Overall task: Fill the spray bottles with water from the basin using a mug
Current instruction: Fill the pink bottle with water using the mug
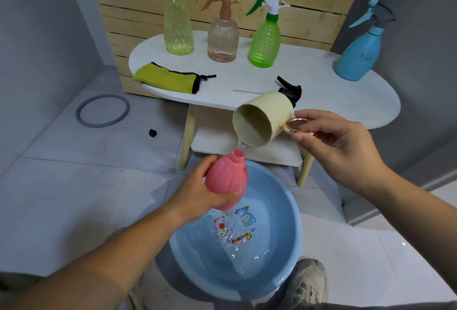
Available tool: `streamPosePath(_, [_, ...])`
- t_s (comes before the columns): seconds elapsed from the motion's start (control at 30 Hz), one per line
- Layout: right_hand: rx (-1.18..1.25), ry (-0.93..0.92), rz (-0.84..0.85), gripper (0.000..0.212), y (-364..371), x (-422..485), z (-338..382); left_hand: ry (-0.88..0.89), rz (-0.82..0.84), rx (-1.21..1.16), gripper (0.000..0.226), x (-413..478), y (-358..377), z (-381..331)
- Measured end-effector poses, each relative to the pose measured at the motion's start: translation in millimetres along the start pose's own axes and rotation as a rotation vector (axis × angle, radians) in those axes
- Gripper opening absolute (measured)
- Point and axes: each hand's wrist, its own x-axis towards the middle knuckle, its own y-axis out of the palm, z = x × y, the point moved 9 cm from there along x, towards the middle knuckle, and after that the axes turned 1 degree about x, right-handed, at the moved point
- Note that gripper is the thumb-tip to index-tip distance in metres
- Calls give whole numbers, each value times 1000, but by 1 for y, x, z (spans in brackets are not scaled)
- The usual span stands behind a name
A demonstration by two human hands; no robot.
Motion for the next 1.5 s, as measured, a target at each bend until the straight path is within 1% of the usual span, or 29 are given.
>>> streamPosePath(0.07, [-18, -11, -2, 16, 0, 0, 2, -1, -3, 2, 81, 0, 0, 1])
streamPosePath(0.23, [-74, -24, 1, 27, 0, -1, 3, -5, -3, 4, 81, 0, 0, 1])
streamPosePath(0.4, [-137, -102, 27, 21, 2, -2, 10, -8, 5, 13, 84, 0, 0, 2])
streamPosePath(0.53, [-214, -140, 48, 27, 5, -2, 11, -8, 20, 9, 86, 0, 1, 3])
streamPosePath(0.87, [-316, -240, 74, 25, 10, -6, 25, -31, 13, -3, 96, -1, 0, 5])
streamPosePath(1.07, [-356, -316, 73, 21, 14, -9, 31, -24, -1, -25, 92, -1, 1, 5])
streamPosePath(1.23, [-418, -380, 69, 20, 15, -10, 34, -17, -5, -21, 93, -2, 0, 4])
streamPosePath(1.3, [-384, -315, 76, 17, 16, -9, 26, -16, -2, -24, 93, -2, 0, 3])
streamPosePath(1.33, [-327, -235, 69, 14, 15, -7, 19, -17, -1, -18, 92, -2, 0, 4])
streamPosePath(1.4, [-130, -33, 44, 4, 16, -4, 2, -15, -6, 1, 88, -2, -1, 5])
streamPosePath(1.47, [47, 128, 19, 8, 17, -4, -17, -11, -17, 15, 87, -2, -3, 4])
streamPosePath(1.5, [77, 190, 5, 9, 16, -4, -28, -10, -18, 20, 86, -2, -3, 4])
